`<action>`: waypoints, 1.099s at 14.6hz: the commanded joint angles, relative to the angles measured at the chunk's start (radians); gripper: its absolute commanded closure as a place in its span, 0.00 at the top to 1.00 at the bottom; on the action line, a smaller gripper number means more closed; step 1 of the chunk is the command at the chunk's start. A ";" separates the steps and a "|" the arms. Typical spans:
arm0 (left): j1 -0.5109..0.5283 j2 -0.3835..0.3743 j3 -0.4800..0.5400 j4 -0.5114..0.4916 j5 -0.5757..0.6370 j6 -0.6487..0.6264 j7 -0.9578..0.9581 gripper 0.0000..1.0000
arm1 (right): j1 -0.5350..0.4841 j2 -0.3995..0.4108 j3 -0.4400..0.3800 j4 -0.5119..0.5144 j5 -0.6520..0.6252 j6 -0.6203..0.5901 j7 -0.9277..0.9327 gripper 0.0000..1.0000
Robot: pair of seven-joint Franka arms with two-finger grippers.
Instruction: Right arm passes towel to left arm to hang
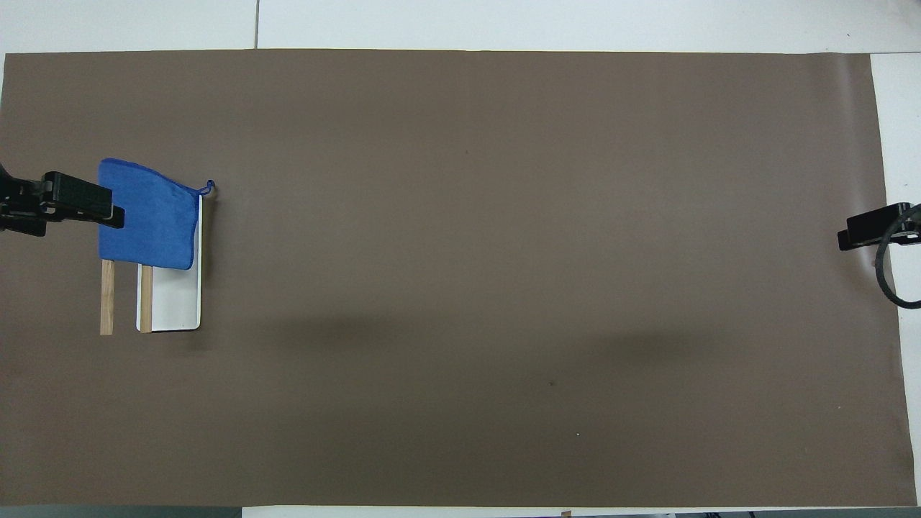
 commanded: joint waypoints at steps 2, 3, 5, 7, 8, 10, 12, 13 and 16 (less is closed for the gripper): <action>-0.002 -0.066 0.010 -0.066 0.018 -0.014 0.041 1.00 | -0.003 -0.009 0.006 -0.001 0.017 -0.002 0.011 1.00; -0.002 -0.068 0.010 -0.075 0.018 -0.014 0.050 1.00 | -0.003 -0.009 0.006 -0.001 0.017 0.000 0.011 1.00; -0.007 -0.070 0.009 -0.077 0.056 -0.014 0.055 1.00 | -0.003 -0.009 0.006 -0.001 0.018 0.001 0.011 1.00; -0.015 -0.070 0.006 -0.077 0.092 -0.011 0.069 1.00 | -0.001 -0.009 0.008 0.000 0.018 0.001 0.009 1.00; -0.007 -0.070 0.006 -0.077 0.090 -0.003 0.064 1.00 | -0.001 -0.009 0.008 0.000 0.018 0.001 0.009 1.00; -0.002 -0.070 0.006 -0.078 0.090 0.006 0.067 1.00 | -0.001 -0.009 0.008 0.000 0.018 0.001 0.008 1.00; -0.002 -0.070 0.006 -0.078 0.090 0.008 0.070 1.00 | -0.001 -0.009 0.008 0.000 0.018 0.001 0.005 1.00; -0.004 -0.070 0.006 -0.078 0.090 0.008 0.071 1.00 | -0.001 -0.009 0.008 0.000 0.018 0.001 0.005 1.00; -0.008 -0.070 0.006 -0.077 0.090 0.003 0.060 1.00 | -0.001 -0.009 0.008 0.000 0.017 0.001 0.006 1.00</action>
